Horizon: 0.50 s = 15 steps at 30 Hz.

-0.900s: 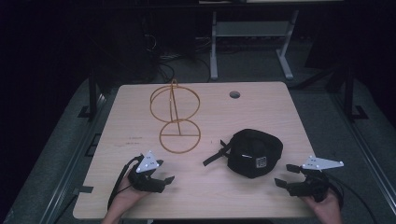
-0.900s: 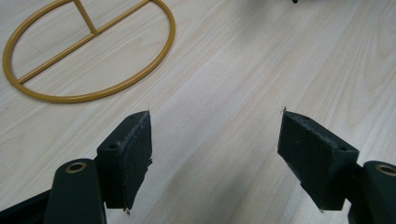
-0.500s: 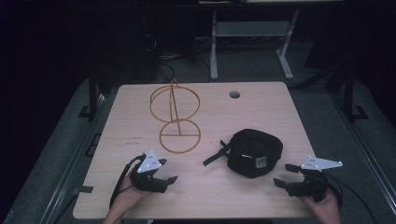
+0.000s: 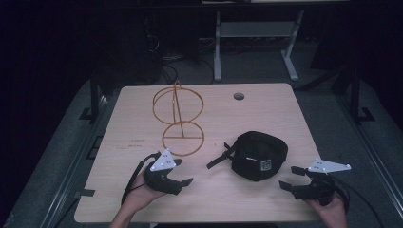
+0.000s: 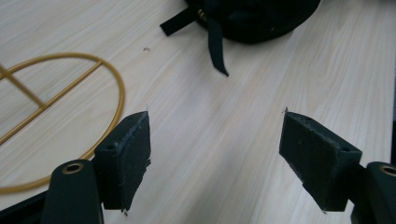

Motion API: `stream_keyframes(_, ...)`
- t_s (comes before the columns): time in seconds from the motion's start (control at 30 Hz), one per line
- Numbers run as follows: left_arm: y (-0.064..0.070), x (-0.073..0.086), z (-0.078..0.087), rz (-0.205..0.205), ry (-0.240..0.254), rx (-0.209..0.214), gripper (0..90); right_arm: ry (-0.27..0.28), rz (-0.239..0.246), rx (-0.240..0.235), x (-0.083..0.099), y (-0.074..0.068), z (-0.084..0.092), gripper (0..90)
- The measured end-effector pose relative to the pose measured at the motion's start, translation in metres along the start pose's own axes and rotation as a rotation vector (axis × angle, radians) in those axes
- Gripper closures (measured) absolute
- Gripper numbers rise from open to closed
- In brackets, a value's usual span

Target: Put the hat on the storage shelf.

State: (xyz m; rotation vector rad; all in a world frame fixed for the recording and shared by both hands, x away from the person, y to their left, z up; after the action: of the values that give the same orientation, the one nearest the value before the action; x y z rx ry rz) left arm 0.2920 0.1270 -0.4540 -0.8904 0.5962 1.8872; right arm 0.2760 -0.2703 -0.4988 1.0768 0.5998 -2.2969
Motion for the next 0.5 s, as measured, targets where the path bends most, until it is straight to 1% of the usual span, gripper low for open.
stream_keyframes(0.17, 0.007, -0.014, -0.005, -0.023, -0.001, 0.027, 24.6, 0.000, -0.008, -0.005, -0.001, -0.001, 0.001, 17.2)
stream_keyframes(0.33, 0.013, -0.026, -0.011, -0.039, -0.016, 0.060, 25.2, -0.002, -0.012, -0.006, 0.000, -0.001, 0.002, 17.0)
stream_keyframes(0.37, 0.014, -0.029, -0.012, -0.047, -0.023, 0.066, 25.2, -0.002, -0.012, -0.006, 0.000, -0.001, 0.002, 17.0)
stream_keyframes(0.5, 0.019, -0.041, -0.018, -0.056, -0.016, 0.091, 25.8, 0.000, -0.011, -0.010, 0.000, 0.000, 0.002, 17.0)
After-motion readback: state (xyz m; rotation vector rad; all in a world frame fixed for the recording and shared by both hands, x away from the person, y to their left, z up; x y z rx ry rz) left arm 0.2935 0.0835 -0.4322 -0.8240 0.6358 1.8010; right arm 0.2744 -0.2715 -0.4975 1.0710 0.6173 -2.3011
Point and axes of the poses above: each handheld gripper's, and its own axes: z roughly backward along the jaws, x roughly out of its underside, y roughly to its right, the point moved 6 cm from there along -z, roughly forward along the jaws, and after that the axes turned 3 degrees about x, right-handed, at the moved point
